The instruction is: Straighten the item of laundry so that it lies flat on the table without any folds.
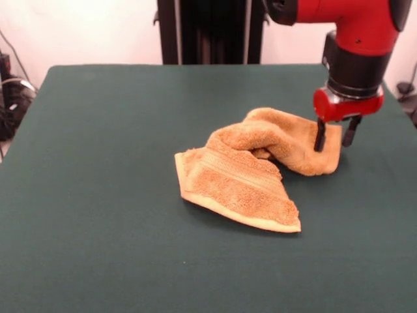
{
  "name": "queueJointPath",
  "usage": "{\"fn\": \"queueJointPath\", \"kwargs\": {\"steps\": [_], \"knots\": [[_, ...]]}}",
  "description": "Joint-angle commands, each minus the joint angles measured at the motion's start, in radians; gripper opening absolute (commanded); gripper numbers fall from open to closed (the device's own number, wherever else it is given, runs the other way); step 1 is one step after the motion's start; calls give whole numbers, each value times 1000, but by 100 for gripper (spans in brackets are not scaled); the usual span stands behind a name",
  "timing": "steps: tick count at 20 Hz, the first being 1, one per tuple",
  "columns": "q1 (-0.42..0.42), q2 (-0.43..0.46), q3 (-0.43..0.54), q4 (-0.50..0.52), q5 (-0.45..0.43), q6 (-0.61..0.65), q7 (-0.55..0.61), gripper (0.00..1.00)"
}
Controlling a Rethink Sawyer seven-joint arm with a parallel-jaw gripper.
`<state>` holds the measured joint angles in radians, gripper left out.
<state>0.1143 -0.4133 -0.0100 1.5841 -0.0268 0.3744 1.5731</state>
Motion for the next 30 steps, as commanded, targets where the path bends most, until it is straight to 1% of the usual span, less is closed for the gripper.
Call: {"fn": "queueJointPath", "kwargs": {"steps": [1,7,11,14,22,30], "knots": [[45,27,37,-22,70,133,217,100],[67,28,34,8,83,150,228,100],[84,27,27,5,95,180,234,100],[95,35,23,-20,105,217,232,100],[153,102,-45,-103,100,263,258,100],[225,113,-114,-135,95,267,286,100]]}}
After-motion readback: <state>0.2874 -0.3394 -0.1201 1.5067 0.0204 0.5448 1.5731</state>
